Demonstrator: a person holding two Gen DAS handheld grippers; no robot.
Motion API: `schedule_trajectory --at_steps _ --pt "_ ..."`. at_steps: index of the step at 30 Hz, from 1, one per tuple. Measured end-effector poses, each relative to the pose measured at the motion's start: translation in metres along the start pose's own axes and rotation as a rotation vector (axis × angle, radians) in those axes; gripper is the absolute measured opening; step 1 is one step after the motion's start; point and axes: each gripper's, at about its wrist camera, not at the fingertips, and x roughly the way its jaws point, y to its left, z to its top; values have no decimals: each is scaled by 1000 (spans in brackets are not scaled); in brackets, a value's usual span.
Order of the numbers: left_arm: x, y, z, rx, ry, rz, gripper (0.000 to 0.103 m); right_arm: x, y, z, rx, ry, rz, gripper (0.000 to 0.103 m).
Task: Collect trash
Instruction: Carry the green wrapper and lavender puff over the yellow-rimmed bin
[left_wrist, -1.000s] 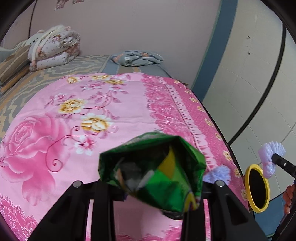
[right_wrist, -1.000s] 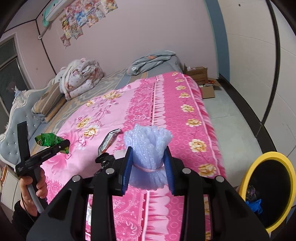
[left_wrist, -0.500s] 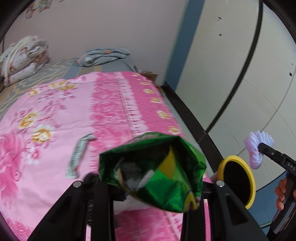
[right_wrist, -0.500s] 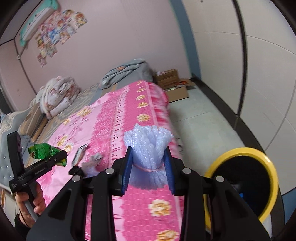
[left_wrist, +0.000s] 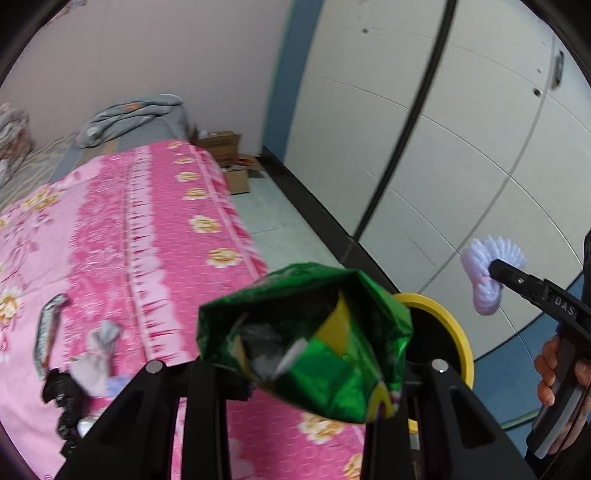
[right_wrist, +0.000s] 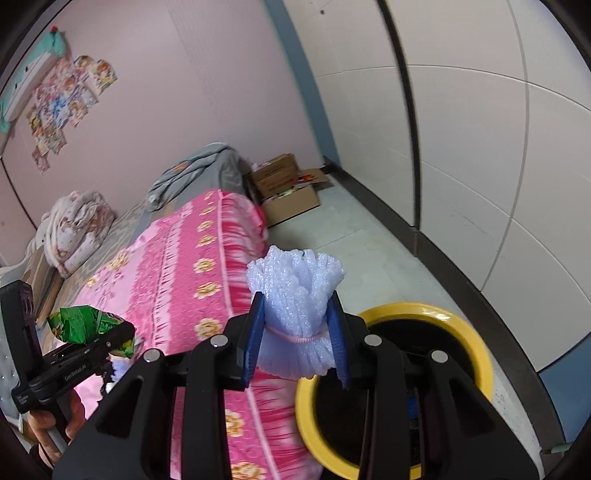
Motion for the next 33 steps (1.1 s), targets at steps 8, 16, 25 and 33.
schedule_trajectory --at_steps 8,16,25,33 --pt "32 -58 0 63 37 -75 29 -5 -44 -5 44 -4 -50 32" --pt "67 -101 -12 107 97 -129 29 1 -77 -18 74 22 -85 32" --pt "108 -125 -33 117 170 -165 29 23 -107 -37 104 70 -130 33" --pt "134 -146 -54 134 218 -184 29 39 -125 -54 115 88 -201 34"
